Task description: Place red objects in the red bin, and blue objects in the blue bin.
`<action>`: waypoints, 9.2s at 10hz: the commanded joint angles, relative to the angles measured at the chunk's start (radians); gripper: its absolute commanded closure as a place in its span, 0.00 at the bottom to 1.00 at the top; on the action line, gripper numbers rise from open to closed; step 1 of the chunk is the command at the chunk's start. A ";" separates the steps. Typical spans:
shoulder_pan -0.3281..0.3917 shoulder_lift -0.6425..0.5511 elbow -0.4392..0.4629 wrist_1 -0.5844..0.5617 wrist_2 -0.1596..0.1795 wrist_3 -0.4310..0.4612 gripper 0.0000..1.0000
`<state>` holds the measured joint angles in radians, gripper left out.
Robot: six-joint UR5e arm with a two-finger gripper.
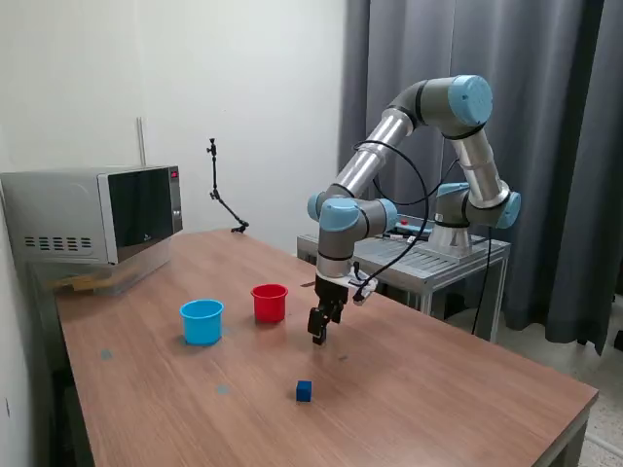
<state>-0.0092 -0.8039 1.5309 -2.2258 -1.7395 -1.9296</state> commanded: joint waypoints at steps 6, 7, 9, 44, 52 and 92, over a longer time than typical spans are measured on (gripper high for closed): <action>0.003 0.000 -0.002 0.000 0.002 -0.003 0.00; 0.003 0.000 -0.002 -0.002 0.002 -0.003 0.00; 0.003 0.000 -0.002 -0.005 0.008 -0.003 1.00; -0.184 0.071 -0.466 0.164 0.067 -0.618 1.00; -0.207 0.166 -0.567 0.209 0.104 -0.713 1.00; 0.175 0.025 -0.583 0.339 0.109 -0.581 0.00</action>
<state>0.1103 -0.7675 0.9422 -1.8920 -1.6289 -2.6109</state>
